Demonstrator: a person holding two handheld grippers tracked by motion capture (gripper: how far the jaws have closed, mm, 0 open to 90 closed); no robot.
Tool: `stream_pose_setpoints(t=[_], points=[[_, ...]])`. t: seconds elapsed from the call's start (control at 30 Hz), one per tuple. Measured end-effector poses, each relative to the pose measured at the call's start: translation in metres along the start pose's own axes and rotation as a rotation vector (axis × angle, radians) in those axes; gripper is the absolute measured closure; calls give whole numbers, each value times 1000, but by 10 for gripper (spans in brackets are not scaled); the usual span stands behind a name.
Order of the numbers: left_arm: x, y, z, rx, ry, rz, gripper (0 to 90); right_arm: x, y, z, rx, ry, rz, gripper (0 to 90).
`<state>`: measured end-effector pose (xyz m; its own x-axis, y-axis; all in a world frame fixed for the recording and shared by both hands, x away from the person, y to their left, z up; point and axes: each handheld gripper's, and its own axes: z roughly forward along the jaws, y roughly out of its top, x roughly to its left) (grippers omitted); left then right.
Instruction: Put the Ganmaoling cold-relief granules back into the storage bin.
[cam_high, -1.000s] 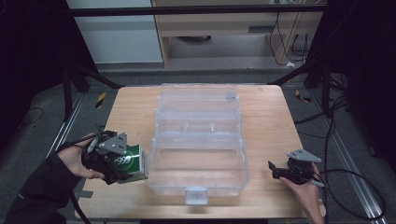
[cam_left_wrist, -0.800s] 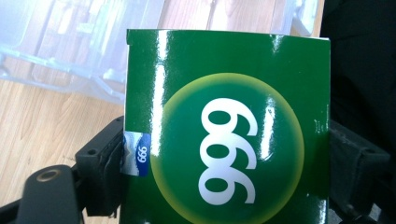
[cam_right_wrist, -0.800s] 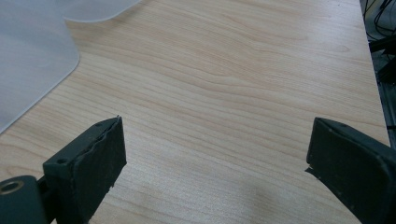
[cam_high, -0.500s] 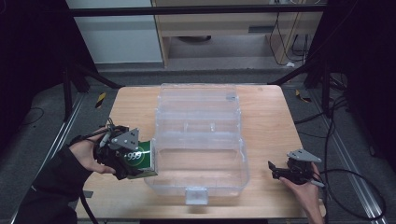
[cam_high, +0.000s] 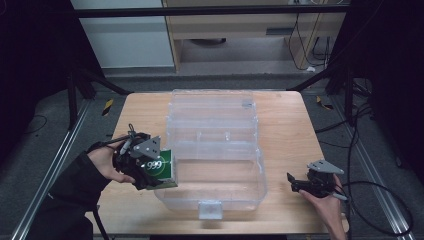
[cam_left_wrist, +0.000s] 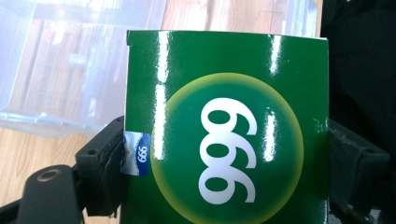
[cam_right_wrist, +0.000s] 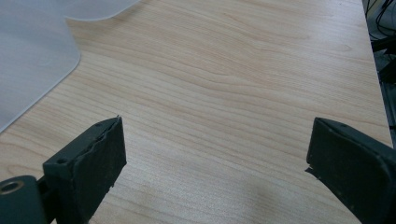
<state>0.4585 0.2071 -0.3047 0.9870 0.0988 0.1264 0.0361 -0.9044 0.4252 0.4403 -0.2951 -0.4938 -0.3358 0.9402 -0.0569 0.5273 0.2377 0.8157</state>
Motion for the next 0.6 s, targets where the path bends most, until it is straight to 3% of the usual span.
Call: stream_pose_setpoints(t=[0.17, 0.23, 0.27, 0.6], points=[[-1, 5, 8, 21, -29, -22, 149, 0, 0, 0, -3, -1, -3, 50], [0, 6, 9, 25, -25, -11, 149, 0, 0, 0, -3, -1, -4, 50], [2, 8, 11, 11, -10, 17, 149, 0, 0, 0, -2, 0, 0, 50], [5, 11, 27, 18, -29, 30, 149, 0, 0, 0, 1, 2, -2, 50]])
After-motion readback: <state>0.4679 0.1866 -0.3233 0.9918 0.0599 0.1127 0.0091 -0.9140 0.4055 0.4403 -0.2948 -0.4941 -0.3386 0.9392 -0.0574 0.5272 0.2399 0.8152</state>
